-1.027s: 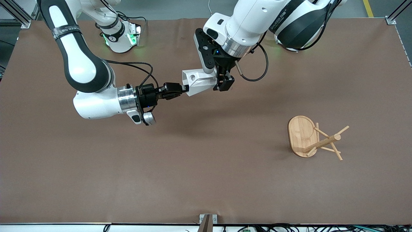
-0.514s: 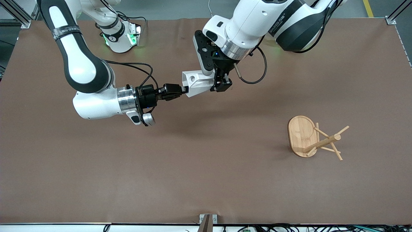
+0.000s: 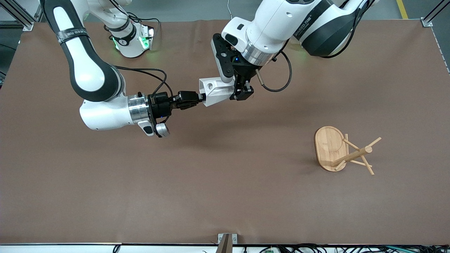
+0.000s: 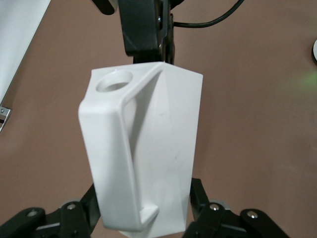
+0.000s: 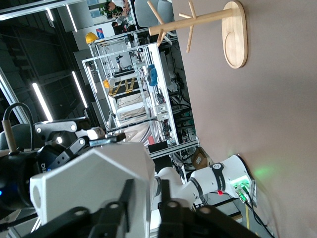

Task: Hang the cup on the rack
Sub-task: 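Open the right gripper and withdraw it while the left gripper carries the cup, then lower the cup with the left gripper beside the wooden rack pegs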

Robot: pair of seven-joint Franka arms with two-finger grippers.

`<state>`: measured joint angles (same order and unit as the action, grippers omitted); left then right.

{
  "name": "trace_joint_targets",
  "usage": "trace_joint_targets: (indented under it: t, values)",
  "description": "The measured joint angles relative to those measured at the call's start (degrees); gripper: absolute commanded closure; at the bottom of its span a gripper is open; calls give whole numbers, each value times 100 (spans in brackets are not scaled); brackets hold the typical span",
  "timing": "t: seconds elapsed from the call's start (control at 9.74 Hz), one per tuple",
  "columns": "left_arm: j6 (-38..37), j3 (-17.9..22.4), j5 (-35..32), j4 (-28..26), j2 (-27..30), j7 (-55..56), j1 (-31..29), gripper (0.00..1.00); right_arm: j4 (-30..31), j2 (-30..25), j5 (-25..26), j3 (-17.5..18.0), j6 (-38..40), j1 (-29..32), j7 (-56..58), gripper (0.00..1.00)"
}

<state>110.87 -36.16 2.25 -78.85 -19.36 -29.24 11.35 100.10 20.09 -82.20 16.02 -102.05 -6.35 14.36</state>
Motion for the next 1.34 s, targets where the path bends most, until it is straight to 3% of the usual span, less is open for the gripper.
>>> trace_joint_targets:
  t: [0.21,0.31,0.41,0.62,0.92,1.13,1.34]
  values:
    - [-312,38,-74,36,6,510,-159,71,-42,-75,14,-47,-6,73,-69,0]
    - [-431,43,-127,48,17,857,-314,71,-48,-180,250,-194,-16,115,-74,0]
    - [-548,47,-215,51,33,1251,-503,71,-51,-333,814,-419,-16,164,-128,0]
    - [-627,49,-564,61,60,2199,-796,71,-42,-718,2373,-747,35,439,-390,0]
    - [-656,53,-638,63,88,3369,-1188,70,41,-1429,5118,-1073,264,853,-510,0]
    - [-674,55,-1034,62,90,3923,-1374,70,-23,-1718,6299,-1520,468,896,-506,0]
    - [-807,56,-1292,63,95,4261,-1482,70,-470,-1777,7408,-1741,605,960,-500,0]
